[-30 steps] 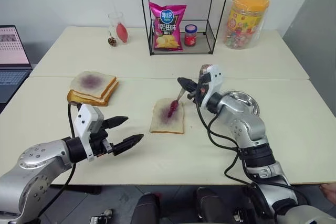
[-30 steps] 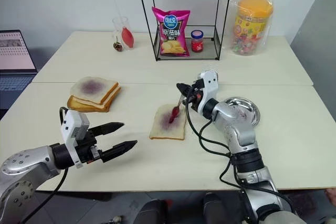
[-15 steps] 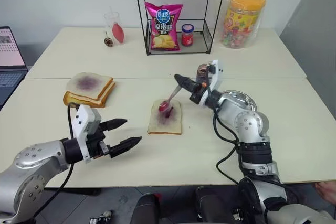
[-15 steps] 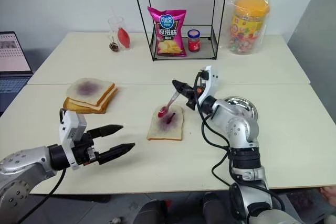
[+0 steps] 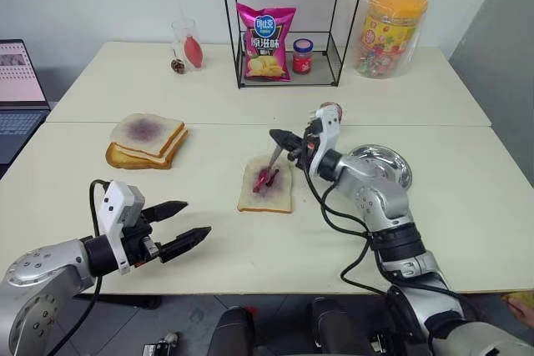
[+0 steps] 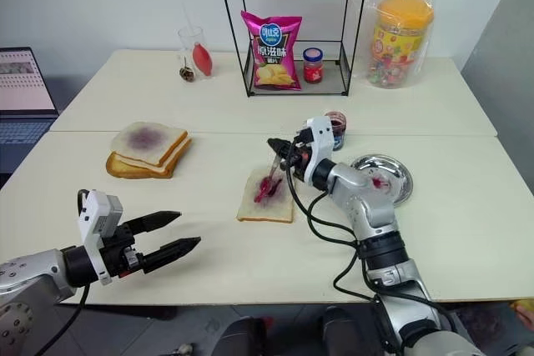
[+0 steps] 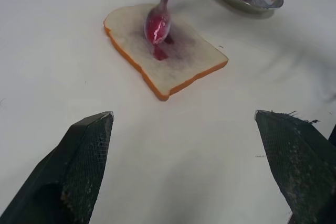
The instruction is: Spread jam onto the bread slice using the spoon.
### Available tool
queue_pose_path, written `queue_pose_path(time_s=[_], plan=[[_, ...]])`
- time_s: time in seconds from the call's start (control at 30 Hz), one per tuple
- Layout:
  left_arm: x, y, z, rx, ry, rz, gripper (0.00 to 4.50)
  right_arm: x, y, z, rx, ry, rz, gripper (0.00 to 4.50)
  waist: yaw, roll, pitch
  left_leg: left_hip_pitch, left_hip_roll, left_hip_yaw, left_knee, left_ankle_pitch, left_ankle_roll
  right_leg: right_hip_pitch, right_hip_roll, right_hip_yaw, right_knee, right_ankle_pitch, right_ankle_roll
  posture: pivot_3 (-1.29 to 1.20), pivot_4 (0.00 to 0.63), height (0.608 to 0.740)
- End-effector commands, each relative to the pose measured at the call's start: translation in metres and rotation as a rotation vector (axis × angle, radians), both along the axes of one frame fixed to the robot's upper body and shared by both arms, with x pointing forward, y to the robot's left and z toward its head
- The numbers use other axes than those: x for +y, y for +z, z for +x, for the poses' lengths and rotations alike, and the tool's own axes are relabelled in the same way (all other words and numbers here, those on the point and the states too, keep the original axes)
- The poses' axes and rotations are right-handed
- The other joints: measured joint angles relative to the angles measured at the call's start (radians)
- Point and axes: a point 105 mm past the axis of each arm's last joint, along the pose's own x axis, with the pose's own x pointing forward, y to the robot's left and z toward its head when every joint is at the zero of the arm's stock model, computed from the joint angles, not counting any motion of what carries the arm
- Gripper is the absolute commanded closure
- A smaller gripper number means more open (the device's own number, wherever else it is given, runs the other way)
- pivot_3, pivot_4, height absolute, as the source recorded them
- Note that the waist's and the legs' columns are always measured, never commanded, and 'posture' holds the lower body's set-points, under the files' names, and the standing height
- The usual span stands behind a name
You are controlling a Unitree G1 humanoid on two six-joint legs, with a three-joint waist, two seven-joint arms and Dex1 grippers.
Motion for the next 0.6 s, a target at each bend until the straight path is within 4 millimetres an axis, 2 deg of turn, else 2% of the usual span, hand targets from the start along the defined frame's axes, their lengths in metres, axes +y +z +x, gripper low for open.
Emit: queue_pose_path(time_s=[0.03, 0.17, 0.27, 0.4, 0.47, 0.6], plan=[[-0.002, 0.009, 0.001, -0.048, -0.012, 0.012, 0.00, -0.008, 0.033, 0.003, -0.131, -0.020, 0.017, 4.45, 0.000, 0.000, 0.000, 0.000, 0.000, 0.000, 0.000, 0.000, 0.000, 0.000, 0.000, 0.000, 0.000, 0.000, 0.000, 0.00, 0.150, 0.740], [-0.003, 0.009, 0.003, -0.054, -0.022, 0.011, 0.00, -0.010, 0.044, 0.001, -0.114, -0.013, 0.062, 4.45, -0.001, 0.000, 0.000, 0.000, 0.000, 0.000, -0.001, 0.000, 0.000, 0.000, 0.000, 0.000, 0.000, 0.000, -0.001, 0.00, 0.150, 0.740], [-0.002, 0.010, 0.005, -0.059, -0.023, 0.014, 0.00, -0.010, 0.046, -0.002, 0.043, 0.009, 0.216, 4.45, 0.000, 0.000, 0.000, 0.000, 0.000, 0.000, -0.001, 0.000, 0.000, -0.001, 0.001, 0.000, 0.001, 0.001, -0.003, 0.00, 0.150, 0.740], [-0.003, 0.009, 0.006, -0.062, -0.032, 0.013, 0.00, -0.007, 0.029, -0.009, 0.197, 0.062, 0.240, 4.45, -0.001, 0.000, 0.000, 0.000, 0.000, -0.001, -0.001, 0.000, 0.000, -0.001, 0.001, 0.000, 0.001, 0.002, -0.005, 0.00, 0.150, 0.740], [-0.003, 0.010, 0.007, -0.067, -0.036, 0.013, 0.00, -0.004, 0.013, -0.014, 0.271, 0.074, 0.231, 4.45, -0.001, 0.000, 0.000, 0.000, 0.000, 0.000, -0.001, 0.000, 0.000, -0.001, 0.000, 0.000, 0.001, 0.002, -0.005, 0.00, 0.150, 0.740], [-0.005, 0.010, 0.010, -0.070, -0.041, 0.011, 0.00, -0.005, -0.009, -0.018, 0.317, 0.055, 0.190, 4.45, -0.001, 0.000, 0.000, 0.000, 0.000, -0.001, -0.001, 0.000, 0.000, 0.000, 0.001, -0.001, 0.001, 0.000, -0.002, 0.00, 0.150, 0.740]])
